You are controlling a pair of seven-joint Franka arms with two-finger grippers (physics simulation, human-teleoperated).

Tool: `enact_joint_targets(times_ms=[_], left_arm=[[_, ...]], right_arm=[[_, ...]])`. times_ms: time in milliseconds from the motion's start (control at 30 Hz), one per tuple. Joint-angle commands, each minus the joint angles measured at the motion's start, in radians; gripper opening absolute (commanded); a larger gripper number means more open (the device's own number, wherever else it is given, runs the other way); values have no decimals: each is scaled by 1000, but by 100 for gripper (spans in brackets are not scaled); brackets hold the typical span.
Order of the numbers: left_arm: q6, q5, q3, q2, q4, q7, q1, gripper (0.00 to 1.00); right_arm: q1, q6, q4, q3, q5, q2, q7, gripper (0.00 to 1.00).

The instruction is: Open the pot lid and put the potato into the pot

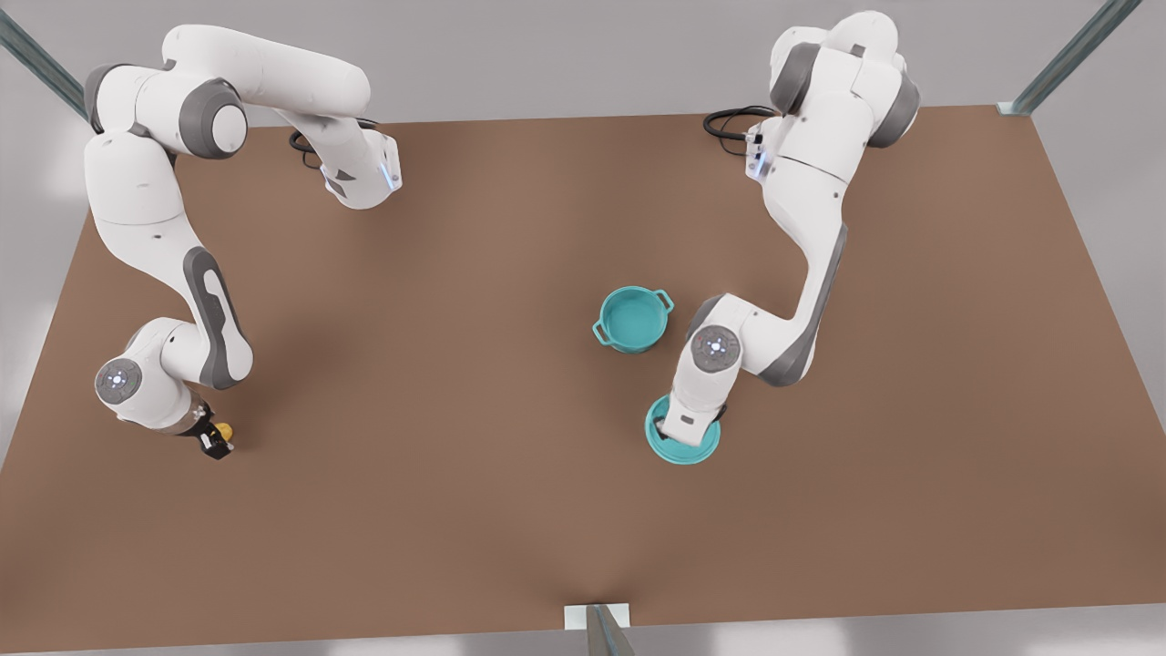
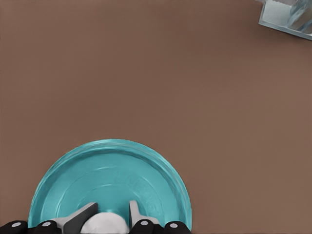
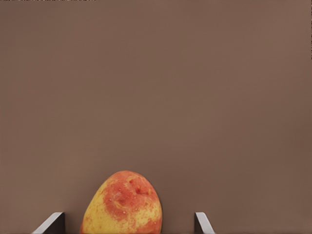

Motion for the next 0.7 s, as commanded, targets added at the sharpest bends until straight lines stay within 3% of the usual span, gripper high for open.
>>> enact_joint_targets(times_ms=[0, 33, 200, 267, 300, 333, 367, 667], left_arm=[[-40, -9, 0, 29, 31, 240, 12, 31], [-41, -6, -1, 28, 31, 257, 12, 97], [-63, 14, -4, 16, 25, 268, 15, 100], [-668, -15, -4, -196, 74, 636, 107, 100], [-889, -19, -4, -241, 187, 832, 179, 100], [-917, -139, 2, -358, 174, 874, 279, 100], [-705, -230, -4, -553, -91, 894, 351, 100], [-710, -239, 52, -578, -69, 894, 419, 100]], right_arm=[[-2, 11, 0, 0, 1, 1, 16, 97], [-2, 13, 0, 0, 3, 1, 21, 94], [-2, 11, -1, 2, 3, 1, 22, 78], [-2, 10, -1, 2, 3, 1, 22, 76], [-2, 10, -1, 2, 4, 1, 22, 74], [-2, 8, -1, 3, 4, 1, 22, 72], [-2, 8, -1, 3, 4, 1, 22, 69], [-2, 2, -3, 3, 4, 0, 22, 54]])
